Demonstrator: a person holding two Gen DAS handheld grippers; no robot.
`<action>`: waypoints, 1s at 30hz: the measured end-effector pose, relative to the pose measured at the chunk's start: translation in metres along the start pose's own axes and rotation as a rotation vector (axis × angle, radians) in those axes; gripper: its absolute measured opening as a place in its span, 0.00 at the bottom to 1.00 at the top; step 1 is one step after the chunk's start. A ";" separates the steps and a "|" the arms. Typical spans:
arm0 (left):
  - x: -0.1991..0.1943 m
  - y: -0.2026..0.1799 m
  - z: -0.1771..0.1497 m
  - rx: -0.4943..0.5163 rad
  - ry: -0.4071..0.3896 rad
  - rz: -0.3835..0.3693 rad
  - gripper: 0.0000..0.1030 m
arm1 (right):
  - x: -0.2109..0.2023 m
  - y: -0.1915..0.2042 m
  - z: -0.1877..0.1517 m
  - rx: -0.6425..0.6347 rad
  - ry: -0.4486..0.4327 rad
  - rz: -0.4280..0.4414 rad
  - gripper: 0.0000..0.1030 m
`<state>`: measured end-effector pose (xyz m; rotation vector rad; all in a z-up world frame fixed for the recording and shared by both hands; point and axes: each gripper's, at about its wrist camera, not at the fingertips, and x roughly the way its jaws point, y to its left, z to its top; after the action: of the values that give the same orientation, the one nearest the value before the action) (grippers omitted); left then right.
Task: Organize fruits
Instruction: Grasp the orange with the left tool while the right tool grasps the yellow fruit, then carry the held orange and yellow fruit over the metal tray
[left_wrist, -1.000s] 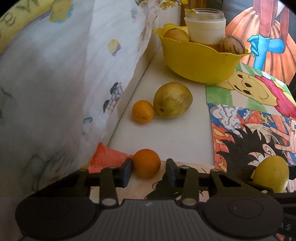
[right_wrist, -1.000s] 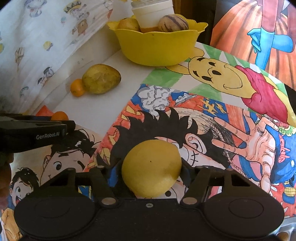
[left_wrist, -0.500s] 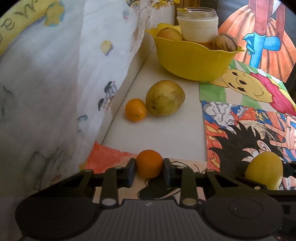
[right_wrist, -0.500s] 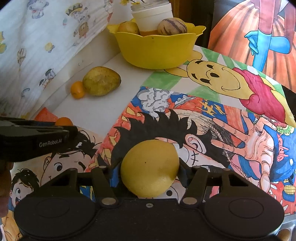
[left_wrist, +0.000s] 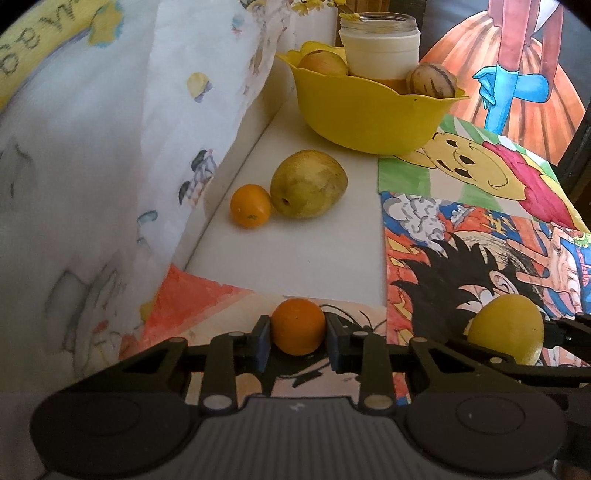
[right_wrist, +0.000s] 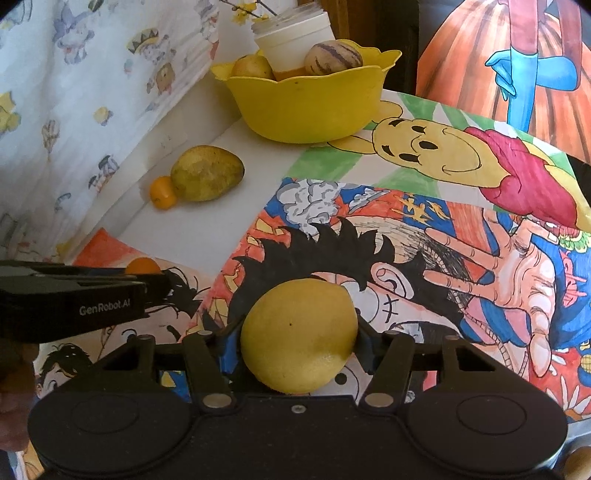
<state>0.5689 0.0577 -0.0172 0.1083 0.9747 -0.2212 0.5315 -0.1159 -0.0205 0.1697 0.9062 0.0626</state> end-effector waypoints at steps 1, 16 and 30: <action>-0.001 0.000 0.000 -0.004 0.001 -0.002 0.32 | -0.002 -0.001 -0.001 0.005 -0.004 0.008 0.59; -0.041 -0.012 -0.012 -0.077 -0.042 0.043 0.32 | -0.054 -0.020 -0.012 0.019 -0.092 0.102 0.59; -0.143 -0.075 -0.040 -0.093 -0.127 0.020 0.32 | -0.174 -0.067 -0.040 -0.021 -0.223 0.133 0.59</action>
<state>0.4414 0.0126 0.0795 0.0183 0.8553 -0.1616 0.3918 -0.1994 0.0796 0.2126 0.6709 0.1733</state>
